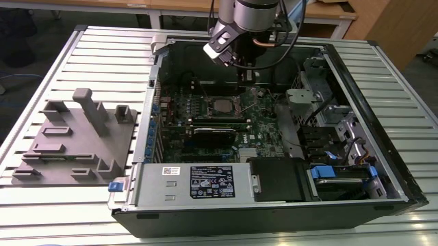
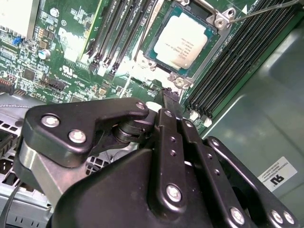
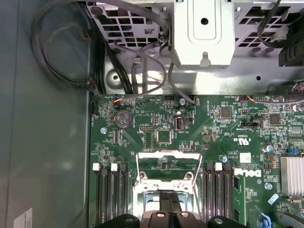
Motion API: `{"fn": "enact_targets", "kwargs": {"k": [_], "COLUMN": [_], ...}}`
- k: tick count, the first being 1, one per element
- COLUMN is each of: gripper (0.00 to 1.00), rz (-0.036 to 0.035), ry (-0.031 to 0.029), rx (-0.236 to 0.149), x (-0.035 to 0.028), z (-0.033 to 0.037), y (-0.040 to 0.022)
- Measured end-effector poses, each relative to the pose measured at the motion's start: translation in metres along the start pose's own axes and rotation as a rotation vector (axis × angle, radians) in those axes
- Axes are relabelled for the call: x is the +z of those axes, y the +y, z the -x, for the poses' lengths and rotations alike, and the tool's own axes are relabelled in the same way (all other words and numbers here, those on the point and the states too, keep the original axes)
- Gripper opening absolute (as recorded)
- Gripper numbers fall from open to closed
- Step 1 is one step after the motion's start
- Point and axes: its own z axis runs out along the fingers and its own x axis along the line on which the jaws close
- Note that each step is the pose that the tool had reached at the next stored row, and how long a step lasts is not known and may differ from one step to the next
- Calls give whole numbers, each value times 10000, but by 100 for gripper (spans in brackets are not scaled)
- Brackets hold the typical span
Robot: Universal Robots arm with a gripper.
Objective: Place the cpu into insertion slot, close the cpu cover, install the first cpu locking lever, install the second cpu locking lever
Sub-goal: 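Close the cpu cover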
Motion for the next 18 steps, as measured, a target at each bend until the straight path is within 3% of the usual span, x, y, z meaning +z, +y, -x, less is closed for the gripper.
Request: {"fn": "enact_targets", "kwargs": {"k": [12,18], "gripper": [10,10], "rz": [0,0], "ry": [1,1], "rx": [-1,0], "x": [-7,-6], "z": [-1,-1], "y": [14,57]}}
